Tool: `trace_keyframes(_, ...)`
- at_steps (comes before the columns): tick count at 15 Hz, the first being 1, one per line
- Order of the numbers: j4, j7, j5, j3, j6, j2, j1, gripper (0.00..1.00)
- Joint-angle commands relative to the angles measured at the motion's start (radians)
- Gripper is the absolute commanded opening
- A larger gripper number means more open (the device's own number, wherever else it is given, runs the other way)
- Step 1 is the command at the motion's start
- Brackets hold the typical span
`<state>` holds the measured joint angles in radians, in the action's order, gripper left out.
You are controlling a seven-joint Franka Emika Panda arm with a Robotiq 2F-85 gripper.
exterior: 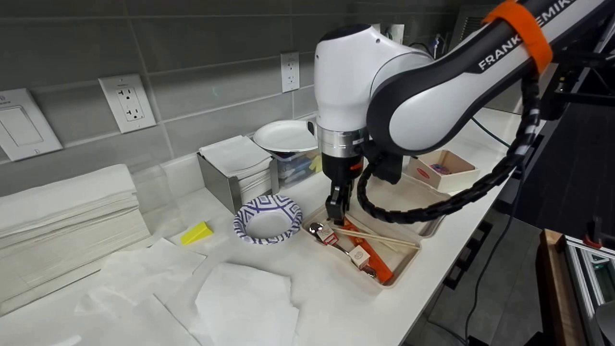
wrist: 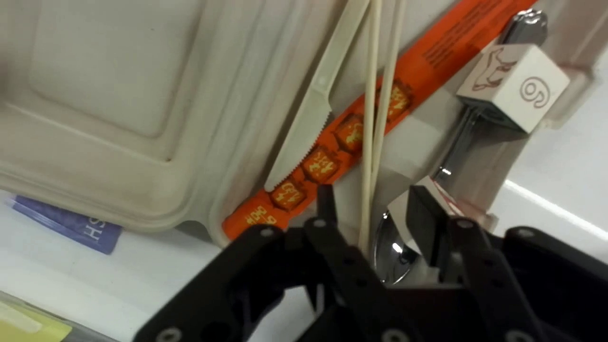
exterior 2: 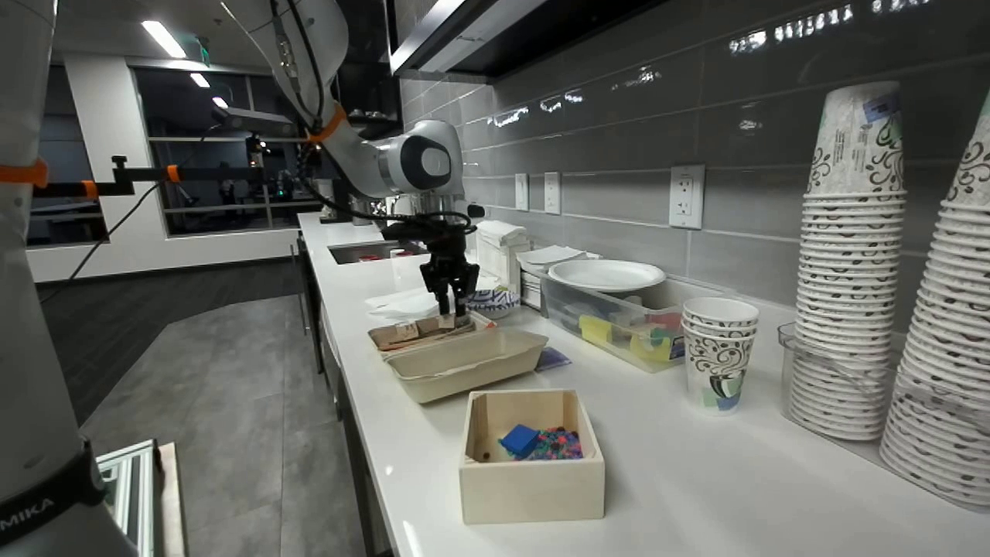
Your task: Put the wooden stirrers on the left side of the food pack.
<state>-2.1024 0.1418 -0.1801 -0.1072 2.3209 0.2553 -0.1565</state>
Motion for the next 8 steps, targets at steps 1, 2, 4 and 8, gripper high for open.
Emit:
trace_keyframes(1,0.002,-0.052,-0.023,0.016,-0.113,-0.077,0.006,0.77)
trace_keyframes(2,-0.001,-0.051,-0.033,0.025,-0.129,-0.101,0.012,0.83)
trace_keyframes(4,0.005,-0.014,0.008,0.043,-0.173,-0.143,0.036,0.98)
trace_keyframes(8,-0.022,-0.020,0.023,0.085,-0.238,-0.237,0.091,1.00)
